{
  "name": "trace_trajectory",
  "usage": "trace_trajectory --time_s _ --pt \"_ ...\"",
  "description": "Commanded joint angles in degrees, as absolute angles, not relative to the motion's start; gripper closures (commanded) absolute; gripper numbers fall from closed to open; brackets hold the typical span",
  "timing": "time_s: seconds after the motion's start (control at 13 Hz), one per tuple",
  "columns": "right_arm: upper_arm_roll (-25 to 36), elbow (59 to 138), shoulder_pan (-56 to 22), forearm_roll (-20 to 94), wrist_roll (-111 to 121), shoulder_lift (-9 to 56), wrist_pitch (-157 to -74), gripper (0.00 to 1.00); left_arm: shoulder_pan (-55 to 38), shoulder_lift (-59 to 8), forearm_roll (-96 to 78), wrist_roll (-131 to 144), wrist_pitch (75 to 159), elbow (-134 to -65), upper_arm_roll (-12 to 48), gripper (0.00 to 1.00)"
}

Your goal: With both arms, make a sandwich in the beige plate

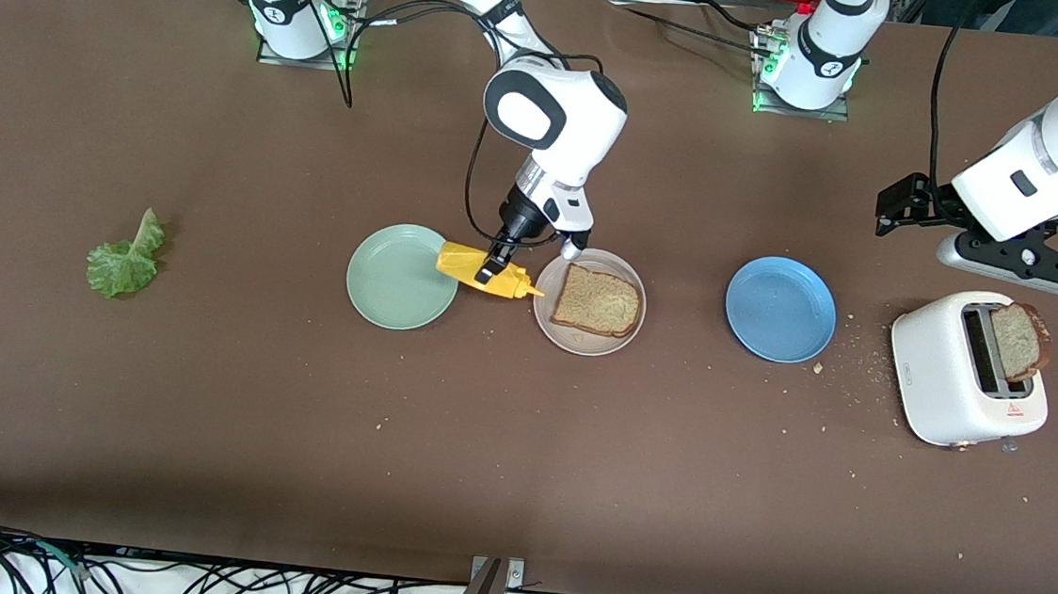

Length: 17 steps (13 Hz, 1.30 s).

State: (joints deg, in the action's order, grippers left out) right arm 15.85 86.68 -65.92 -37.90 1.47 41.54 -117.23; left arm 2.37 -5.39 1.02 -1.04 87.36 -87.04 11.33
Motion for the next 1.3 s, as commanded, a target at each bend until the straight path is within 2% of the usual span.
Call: trace_trajectory --time_s 0.0,0.61,0.84,1.23 --pt "16.79 85.87 -68.98 -40.78 -2.62 43.32 -114.53 1.0 2.55 -5.19 0.0 -0.7 86.04 -86.04 11.16 0.0" --pt "17.05 85.78 -71.02 -42.71 -6.16 44.48 -113.55 1.0 2.55 -5.19 0.0 -0.7 86.04 -86.04 11.25 0.0" --pt "18.71 83.33 -70.4 -41.93 -1.43 44.12 -113.55 1.0 2.55 -5.19 0.09 -0.7 86.04 -86.04 11.25 0.0" --pt "27.49 82.18 -69.26 -24.91 17.7 37.46 -114.34 1.0 2.37 -5.19 -0.18 -0.7 86.04 -86.04 11.6 0.0"
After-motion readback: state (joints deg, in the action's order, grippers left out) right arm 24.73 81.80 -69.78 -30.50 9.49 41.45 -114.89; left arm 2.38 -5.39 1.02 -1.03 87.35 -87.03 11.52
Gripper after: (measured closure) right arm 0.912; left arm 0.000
